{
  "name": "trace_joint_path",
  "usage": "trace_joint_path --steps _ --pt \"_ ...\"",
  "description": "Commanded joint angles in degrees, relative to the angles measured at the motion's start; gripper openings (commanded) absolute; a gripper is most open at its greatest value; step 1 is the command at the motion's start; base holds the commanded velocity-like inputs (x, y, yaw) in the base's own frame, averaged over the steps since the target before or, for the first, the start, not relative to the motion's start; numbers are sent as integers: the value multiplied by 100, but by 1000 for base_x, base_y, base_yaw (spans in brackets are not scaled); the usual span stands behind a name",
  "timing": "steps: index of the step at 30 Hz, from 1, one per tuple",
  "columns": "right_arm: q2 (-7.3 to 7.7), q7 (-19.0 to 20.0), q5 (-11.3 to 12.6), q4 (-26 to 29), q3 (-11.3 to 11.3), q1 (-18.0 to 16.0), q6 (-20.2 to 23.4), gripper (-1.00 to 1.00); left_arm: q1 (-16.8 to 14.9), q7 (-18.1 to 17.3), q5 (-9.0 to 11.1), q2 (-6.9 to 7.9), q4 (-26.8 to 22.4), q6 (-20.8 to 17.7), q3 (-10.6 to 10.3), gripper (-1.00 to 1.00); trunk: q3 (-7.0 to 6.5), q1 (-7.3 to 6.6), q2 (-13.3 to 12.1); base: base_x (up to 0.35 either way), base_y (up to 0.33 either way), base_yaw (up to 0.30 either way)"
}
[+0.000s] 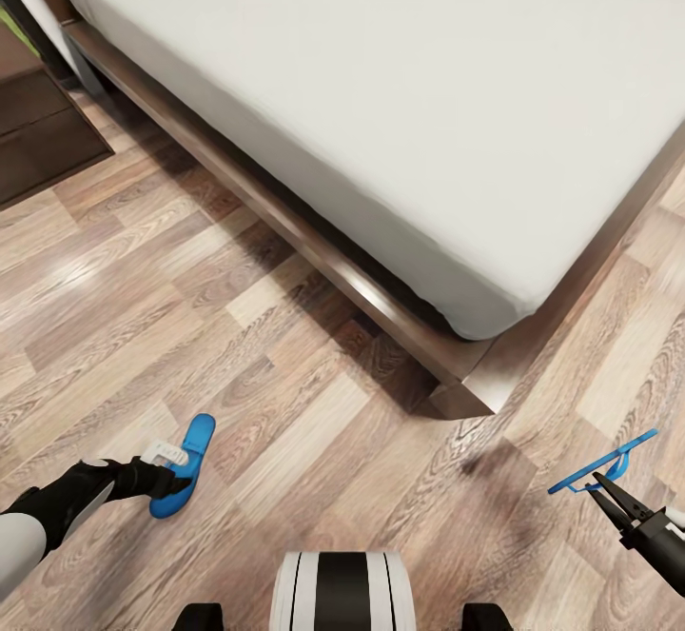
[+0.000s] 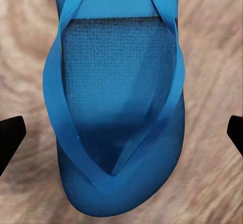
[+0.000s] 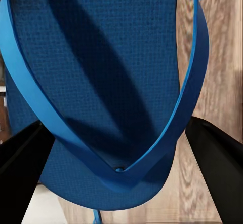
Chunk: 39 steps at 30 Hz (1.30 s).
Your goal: In the bedroom, move the book from the bed onto either nightstand, and place the two sandals side by side next to the bed.
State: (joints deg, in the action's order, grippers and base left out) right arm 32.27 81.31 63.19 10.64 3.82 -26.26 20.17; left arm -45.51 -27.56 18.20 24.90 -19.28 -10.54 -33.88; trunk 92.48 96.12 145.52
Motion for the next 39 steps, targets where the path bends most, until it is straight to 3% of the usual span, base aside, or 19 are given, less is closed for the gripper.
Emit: trace_joint_path --steps 1,12,39 --pt "-1 25 -26 0 42 -2 66 -100 -2 -5 61 6 -10 -54 -22 100 26 1 3 0 0 0" --pt "-10 25 -26 0 40 -2 66 -100 -2 -4 61 6 -6 -54 -22 100 270 30 18 0 0 0" --pt "-10 25 -26 0 44 -2 66 -100 -2 -3 67 -3 -6 -65 -14 100 270 30 18 0 0 0"
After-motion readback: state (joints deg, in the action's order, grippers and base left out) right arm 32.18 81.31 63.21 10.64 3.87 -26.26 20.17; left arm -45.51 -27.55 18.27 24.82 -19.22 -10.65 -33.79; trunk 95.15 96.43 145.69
